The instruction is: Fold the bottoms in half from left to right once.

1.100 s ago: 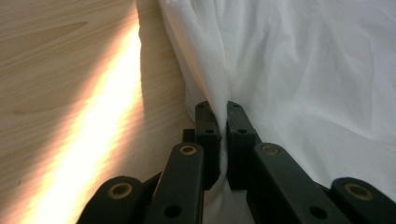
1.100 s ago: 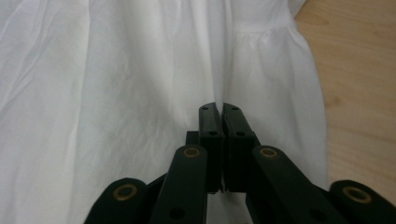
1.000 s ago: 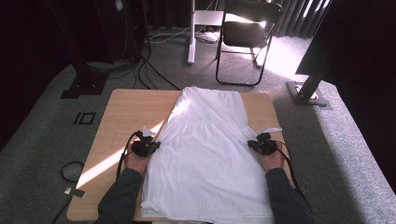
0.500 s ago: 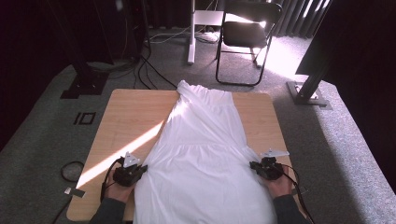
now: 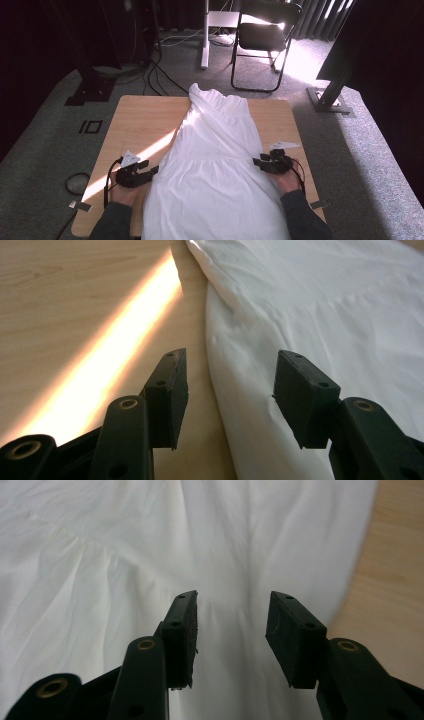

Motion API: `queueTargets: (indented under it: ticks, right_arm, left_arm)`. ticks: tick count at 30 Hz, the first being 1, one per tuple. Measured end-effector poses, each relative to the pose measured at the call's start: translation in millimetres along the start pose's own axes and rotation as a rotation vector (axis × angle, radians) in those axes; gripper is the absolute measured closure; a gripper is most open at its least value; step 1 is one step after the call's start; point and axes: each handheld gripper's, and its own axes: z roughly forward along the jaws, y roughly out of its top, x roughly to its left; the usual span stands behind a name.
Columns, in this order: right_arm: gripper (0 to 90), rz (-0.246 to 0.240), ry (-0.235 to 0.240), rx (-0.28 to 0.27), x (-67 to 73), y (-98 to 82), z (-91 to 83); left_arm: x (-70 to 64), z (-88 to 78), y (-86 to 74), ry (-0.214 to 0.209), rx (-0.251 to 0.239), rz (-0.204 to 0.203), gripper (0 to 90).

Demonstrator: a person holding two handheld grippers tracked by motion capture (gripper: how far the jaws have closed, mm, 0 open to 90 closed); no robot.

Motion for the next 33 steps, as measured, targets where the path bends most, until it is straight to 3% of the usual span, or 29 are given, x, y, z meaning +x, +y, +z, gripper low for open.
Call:
queueTargets:
  ticks: [6,7,9,10,12,13,15,17,19,23,24,26,30,33]
  right_arm:
    - [51.0,0.018,0.029,0.071,-1.7,21.9,47.1]
    - [55.0,0.032,0.044,0.094,-2.7,22.9,52.8]
    - [76.7,0.028,0.08,0.136,-2.9,24.0,58.9]
    - [84.2,0.01,0.064,0.141,-1.2,25.1,57.8]
    - [88.5,-0.021,0.027,0.087,2.8,30.5,43.6]
    - [88.6,-0.038,0.011,0.027,4.3,34.3,31.5]
    - [88.6,-0.062,-0.07,-0.089,5.4,42.2,0.4]
    - [88.4,-0.061,-0.146,-0.137,0.4,43.2,-18.7]
    - [88.2,-0.061,-0.213,-0.103,-8.3,38.4,-20.4]
    - [86.1,0.006,-0.258,0.045,-35.6,10.8,11.0]
    - [86.1,0.006,-0.258,0.045,-35.6,10.8,11.0]
    - [86.0,0.062,-0.25,0.077,-43.3,-1.7,25.4]
    - [86.0,0.04,-0.265,0.097,-41.2,-3.0,31.6]
    - [85.3,0.053,-0.258,0.094,-42.7,-3.3,31.4]
  left_arm:
    - [7.0,33.9,19.0,0.004,0.033,-0.014,48.4]
    - [6.0,37.5,20.9,-0.001,0.037,-0.009,48.3]
    - [2.1,42.6,23.9,0.001,0.043,0.008,47.8]
    - [-0.6,44.0,25.2,-0.005,0.046,0.017,47.6]
    - [-4.1,44.7,26.3,-0.007,0.042,0.028,47.5]
    - [-5.6,45.3,26.7,-0.012,0.043,0.033,47.5]
    - [-9.0,47.0,26.7,-0.009,0.053,0.045,47.5]
    - [-11.5,48.6,26.3,-0.013,0.063,0.057,47.5]
    - [-12.4,50.0,27.1,-0.007,0.068,0.065,47.5]
    - [-11.1,53.1,38.9,0.006,0.041,0.048,46.7]
    - [-11.1,53.1,38.9,0.006,0.041,0.048,45.6]
    - [-12.6,60.7,56.4,0.0,0.036,0.045,42.8]
    - [-17.7,88.3,77.3,-0.034,0.083,0.026,36.7]
    - [-23.9,112.5,83.4,-0.066,0.12,-0.002,34.4]
